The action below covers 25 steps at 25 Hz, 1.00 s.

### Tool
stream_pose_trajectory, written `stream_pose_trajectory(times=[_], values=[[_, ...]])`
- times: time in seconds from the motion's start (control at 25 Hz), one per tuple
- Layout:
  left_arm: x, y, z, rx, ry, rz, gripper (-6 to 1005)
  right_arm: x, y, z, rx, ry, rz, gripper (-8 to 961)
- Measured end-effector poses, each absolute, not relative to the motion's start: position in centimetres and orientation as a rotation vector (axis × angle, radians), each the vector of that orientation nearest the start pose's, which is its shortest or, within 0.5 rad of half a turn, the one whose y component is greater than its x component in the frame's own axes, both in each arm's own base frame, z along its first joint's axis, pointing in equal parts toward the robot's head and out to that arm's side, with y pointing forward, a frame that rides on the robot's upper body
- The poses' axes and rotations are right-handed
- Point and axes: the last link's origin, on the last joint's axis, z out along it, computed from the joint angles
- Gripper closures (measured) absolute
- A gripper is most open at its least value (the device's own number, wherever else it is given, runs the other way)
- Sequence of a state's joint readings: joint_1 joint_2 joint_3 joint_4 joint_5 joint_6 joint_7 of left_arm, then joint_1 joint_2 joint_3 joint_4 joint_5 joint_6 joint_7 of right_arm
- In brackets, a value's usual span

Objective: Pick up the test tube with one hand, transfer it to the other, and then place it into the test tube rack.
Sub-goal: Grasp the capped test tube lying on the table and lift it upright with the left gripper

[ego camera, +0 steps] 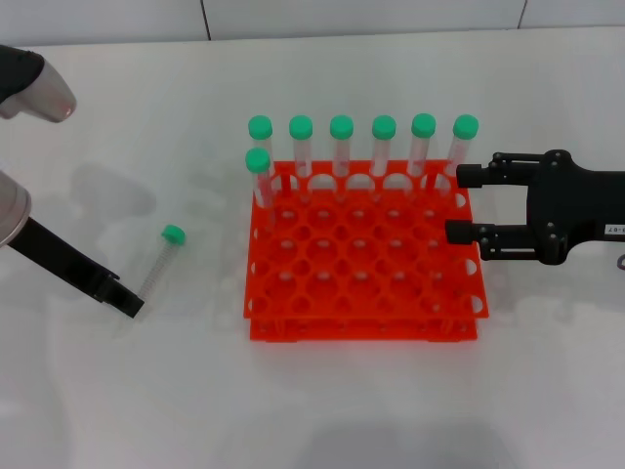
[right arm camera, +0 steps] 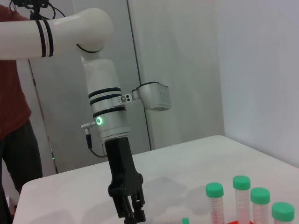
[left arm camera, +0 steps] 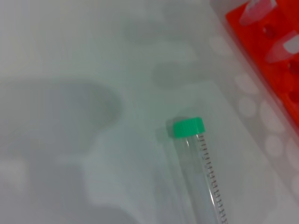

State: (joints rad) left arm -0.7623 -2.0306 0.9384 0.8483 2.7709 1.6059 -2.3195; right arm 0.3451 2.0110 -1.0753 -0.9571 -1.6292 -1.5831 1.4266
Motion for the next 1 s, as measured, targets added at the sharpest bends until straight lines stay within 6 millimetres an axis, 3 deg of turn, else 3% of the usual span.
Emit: stream_pose_trajectory(times=[0.16, 1.0], values=[[-26.0, 36.5, 1.9, -2.574, -1.301, 0.587, 584, 23.4, 31.2, 3.4, -2.771, 0.330, 0.770, 259], [-25.2, 36.7, 0.8, -2.614, -1.286, 0.604, 583, 23.5, 31.1, 3.4, -2.769, 0.324, 0.767, 259]])
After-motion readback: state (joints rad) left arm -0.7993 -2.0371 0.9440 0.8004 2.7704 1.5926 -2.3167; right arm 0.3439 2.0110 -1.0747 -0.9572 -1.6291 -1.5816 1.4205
